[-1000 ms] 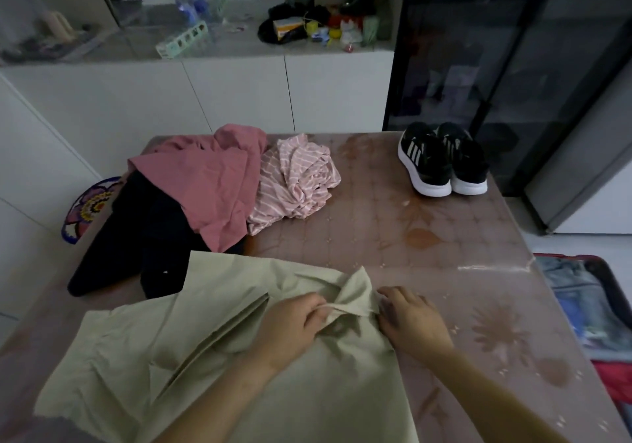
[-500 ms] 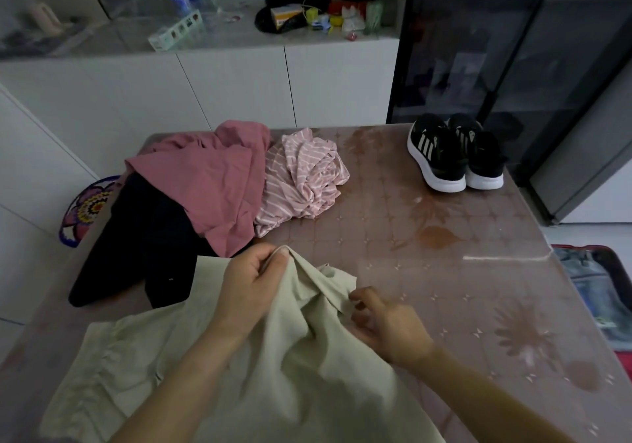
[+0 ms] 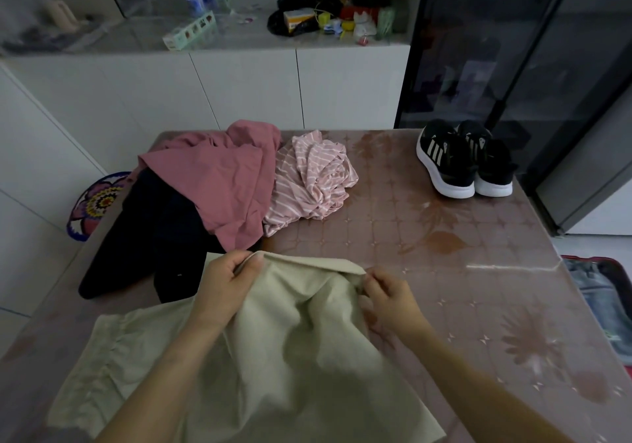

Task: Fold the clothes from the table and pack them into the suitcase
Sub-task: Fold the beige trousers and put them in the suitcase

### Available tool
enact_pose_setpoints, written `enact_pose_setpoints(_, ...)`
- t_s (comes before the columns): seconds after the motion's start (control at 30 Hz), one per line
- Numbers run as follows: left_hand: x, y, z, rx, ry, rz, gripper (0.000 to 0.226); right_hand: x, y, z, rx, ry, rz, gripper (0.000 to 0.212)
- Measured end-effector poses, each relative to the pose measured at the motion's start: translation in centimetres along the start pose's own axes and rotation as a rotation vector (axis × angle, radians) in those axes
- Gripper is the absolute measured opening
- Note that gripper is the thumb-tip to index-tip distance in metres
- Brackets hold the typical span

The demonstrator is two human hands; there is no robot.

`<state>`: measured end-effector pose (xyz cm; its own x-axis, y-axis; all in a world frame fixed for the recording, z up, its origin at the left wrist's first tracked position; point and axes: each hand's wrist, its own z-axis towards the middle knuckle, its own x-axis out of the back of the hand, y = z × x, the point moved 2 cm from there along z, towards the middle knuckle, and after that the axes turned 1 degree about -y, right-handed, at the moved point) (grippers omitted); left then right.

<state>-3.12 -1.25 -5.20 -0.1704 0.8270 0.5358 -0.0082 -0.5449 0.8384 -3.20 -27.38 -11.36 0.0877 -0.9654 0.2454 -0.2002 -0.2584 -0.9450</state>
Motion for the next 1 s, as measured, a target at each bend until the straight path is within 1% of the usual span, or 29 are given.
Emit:
enact_pose_setpoints(0.03,0.3,-0.1,0.0,0.003,-0.023,-0.013,0.039,0.4,-0.6,0.2,-0.024,-0.022,0.079,0.027)
enact_pose_setpoints(0.1,0.7,0.0,0.0,0.001,-0.063,-0.029,0.028,1.5,-2.6,0.7,0.014,-0.112,0.075,0.030)
enact_pose_setpoints(0.13,1.0,-0.1,0.1,0.009,-0.073,-0.036,0.027,1.9,-3.8,1.2,0.051,-0.182,0.047,0.032)
enact_pose_setpoints(0.2,1.4,-0.8,0.2,0.025,-0.091,-0.059,0.034,2.6,-5.8,2.4,0.079,-0.327,-0.033,0.035)
enact_pose_setpoints(0.27,1.5,-1.3,0.3,0.051,-0.122,-0.049,0.041,2.8,-7.0,3.9,0.092,-0.439,-0.130,0.044)
enact_pose_setpoints(0.3,1.5,-1.5,0.4,0.070,-0.134,-0.034,0.036,2.9,-7.2,4.7,0.077,-0.486,-0.154,0.046)
enact_pose_setpoints(0.33,1.4,-1.7,0.4,0.087,-0.140,-0.020,0.033,2.9,-7.1,5.5,0.050,-0.529,-0.172,0.044)
enact_pose_setpoints(0.37,1.4,-1.9,0.4,0.106,-0.130,-0.002,0.038,2.8,-6.6,6.2,0.030,-0.550,-0.232,0.037)
enact_pose_setpoints(0.4,1.4,-2.1,0.4,0.126,-0.109,0.009,0.041,2.8,-5.8,6.8,0.026,-0.550,-0.334,0.025)
enact_pose_setpoints(0.47,1.6,-2.9,0.5,0.151,-0.083,0.031,0.038,2.9,-3.8,7.6,0.039,-0.472,-0.652,0.007)
enact_pose_setpoints(0.5,1.6,-3.1,0.4,0.160,-0.089,0.033,0.037,2.8,-2.9,7.8,0.044,-0.431,-0.787,0.007)
enact_pose_setpoints(0.57,1.4,-3.2,0.3,0.166,-0.121,0.042,0.037,2.6,-1.9,8.1,0.046,-0.415,-0.913,0.021)
enact_pose_setpoints(0.6,1.3,-3.2,0.3,0.170,-0.134,0.037,0.037,2.4,-2.0,8.3,0.070,-0.439,-0.924,0.023)
enact_pose_setpoints(0.63,1.2,-3.2,0.3,0.165,-0.146,0.032,0.038,2.2,-2.5,8.5,0.110,-0.446,-0.870,0.024)
enact_pose_setpoints(0.67,1.3,-3.0,0.3,0.164,-0.155,0.041,0.038,2.0,-3.2,8.8,0.162,-0.404,-0.759,0.022)
enact_pose_setpoints(0.7,1.2,-3.0,0.4,0.159,-0.161,0.035,0.038,2.0,-4.1,9.1,0.203,-0.295,-0.598,0.021)
enact_pose_setpoints(0.73,1.1,-3.0,0.5,0.164,-0.155,0.031,0.039,2.4,-5.0,9.2,0.201,-0.146,-0.441,0.021)
enact_pose_setpoints(0.77,1.1,-3.1,0.6,0.177,-0.138,0.022,0.038,2.8,-5.5,9.4,0.162,-0.017,-0.346,0.022)
enact_pose_setpoints(0.8,1.0,-3.0,0.6,0.194,-0.115,0.015,0.035,3.1,-5.6,9.3,0.108,0.050,-0.311,0.022)
enact_pose_setpoints(0.83,0.9,-3.0,0.6,0.203,-0.089,0.004,0.029,3.1,-5.4,9.0,0.072,0.064,-0.356,0.024)
enact_pose_setpoints(0.87,0.9,-2.9,0.6,0.203,-0.065,0.010,0.024,3.1,-4.9,8.6,0.049,0.037,-0.421,0.027)
enact_pose_setpoints(0.9,0.9,-3.0,0.6,0.197,-0.041,0.023,0.020,2.9,-4.5,7.8,0.062,0.000,-0.488,0.030)
enact_pose_setpoints(0.97,1.1,-3.8,0.5,0.213,-0.018,0.058,0.006,2.2,-3.6,5.0,0.136,-0.027,-0.571,0.033)
enact_pose_setpoints(1.0,1.3,-4.3,0.4,0.248,-0.024,0.064,0.008,1.9,-3.1,3.1,0.196,-0.025,-0.599,0.034)
